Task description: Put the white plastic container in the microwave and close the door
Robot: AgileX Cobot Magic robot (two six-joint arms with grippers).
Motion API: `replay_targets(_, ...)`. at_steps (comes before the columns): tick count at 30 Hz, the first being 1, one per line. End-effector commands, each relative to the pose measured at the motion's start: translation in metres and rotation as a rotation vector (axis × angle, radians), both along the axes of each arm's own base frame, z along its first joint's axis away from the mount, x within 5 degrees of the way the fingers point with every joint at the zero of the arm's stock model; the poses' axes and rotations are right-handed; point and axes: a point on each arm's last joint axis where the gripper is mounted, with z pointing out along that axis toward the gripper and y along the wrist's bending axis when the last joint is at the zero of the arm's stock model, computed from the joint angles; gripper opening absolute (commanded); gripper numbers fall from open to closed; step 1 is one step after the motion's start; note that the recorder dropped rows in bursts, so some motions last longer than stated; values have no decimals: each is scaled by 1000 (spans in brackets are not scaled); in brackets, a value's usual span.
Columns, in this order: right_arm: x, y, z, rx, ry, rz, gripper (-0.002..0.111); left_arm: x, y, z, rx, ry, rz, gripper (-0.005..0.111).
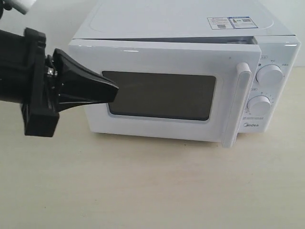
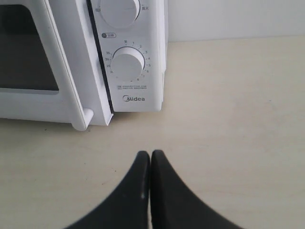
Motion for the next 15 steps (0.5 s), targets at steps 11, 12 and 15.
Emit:
replay_targets(11,0,-1,2,-27,-25,-2,0,-54,27,6,126,-169,33,4)
replay_targets(12,0,-1,3,-35,-38,1,0,-55,29,6,128,-184,48,4)
replay_targets(15,1,0,6,-53,-63,6,0,-57,32,5,120,-213,84,4)
